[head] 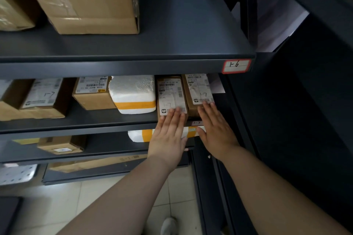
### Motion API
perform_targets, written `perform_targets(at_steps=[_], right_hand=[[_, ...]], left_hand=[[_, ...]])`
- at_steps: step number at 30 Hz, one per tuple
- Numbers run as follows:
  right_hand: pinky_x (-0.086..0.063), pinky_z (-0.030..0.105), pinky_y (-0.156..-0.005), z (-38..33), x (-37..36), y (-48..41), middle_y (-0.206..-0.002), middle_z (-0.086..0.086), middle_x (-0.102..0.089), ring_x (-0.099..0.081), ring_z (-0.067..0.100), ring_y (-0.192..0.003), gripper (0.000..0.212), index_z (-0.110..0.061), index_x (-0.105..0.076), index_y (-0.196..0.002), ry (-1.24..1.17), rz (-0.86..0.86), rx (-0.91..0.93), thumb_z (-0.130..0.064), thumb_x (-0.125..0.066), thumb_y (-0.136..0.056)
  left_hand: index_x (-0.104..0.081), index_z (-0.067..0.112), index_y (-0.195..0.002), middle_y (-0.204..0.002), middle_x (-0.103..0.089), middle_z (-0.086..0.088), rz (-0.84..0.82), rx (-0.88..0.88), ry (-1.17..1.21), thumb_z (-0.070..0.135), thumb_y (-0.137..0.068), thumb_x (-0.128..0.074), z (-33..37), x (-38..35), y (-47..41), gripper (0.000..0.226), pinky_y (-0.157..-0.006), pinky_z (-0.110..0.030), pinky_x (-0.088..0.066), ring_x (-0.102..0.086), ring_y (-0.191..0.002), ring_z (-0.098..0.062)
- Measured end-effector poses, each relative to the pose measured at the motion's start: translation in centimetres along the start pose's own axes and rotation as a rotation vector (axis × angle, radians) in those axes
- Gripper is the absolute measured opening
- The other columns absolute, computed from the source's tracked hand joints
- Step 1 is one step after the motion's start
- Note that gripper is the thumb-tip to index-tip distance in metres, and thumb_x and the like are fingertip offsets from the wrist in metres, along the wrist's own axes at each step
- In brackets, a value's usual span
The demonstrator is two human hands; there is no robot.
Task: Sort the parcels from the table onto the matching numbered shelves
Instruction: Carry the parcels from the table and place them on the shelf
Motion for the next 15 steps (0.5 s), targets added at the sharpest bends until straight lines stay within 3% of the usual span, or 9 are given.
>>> perform_targets(at_steps=[3,10,15], right_hand=[[0.013,0.027,-0.115,0.6,0.4,-1.3,-0.159,-0.005,0.018,0.025,0.01,-0.142,0.064,-0.019,0.001,-0.153,-0.013,-0.057,0.004,-0.041,-0.031,-0.102],[0.016,0.029,-0.115,0.9,0.9,-3.0,-0.15,-0.009,0.025,0.023,0.012,-0.143,0.066,-0.019,0.002,-0.153,0.018,-0.058,0.016,-0.039,-0.034,-0.102],[0.021,0.032,-0.114,0.8,1.0,-2.6,-0.152,-0.005,0.025,0.026,0.015,-0.143,0.06,-0.022,0.014,-0.145,0.133,-0.001,0.03,-0.048,-0.012,-0.097]], left_hand=[[0.031,0.012,-0.139,-0.144,0.04,-0.006,-0.119,0.021,0.005,0.043,-0.103,-0.013,-0.2,-0.3,-1.3,0.065,-0.113,-0.037,0.023,0.036,-0.134,-0.019],[0.033,0.012,-0.137,-0.143,0.041,-0.004,-0.124,0.066,-0.029,0.044,-0.103,-0.013,-0.8,-0.1,-3.8,0.066,-0.118,-0.037,0.016,0.036,-0.133,-0.017],[0.034,0.012,-0.136,-0.142,0.043,-0.004,-0.144,0.075,-0.018,0.047,-0.102,-0.012,-0.8,0.3,-3.6,0.066,-0.116,-0.036,0.019,0.037,-0.132,-0.017]])
Point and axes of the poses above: each hand's wrist, its own y-axis away from the middle knuckle, its own x-axis out of the back of the hand, z = x × y, the point moved 3 cm from there along -y, towards the middle knuckle
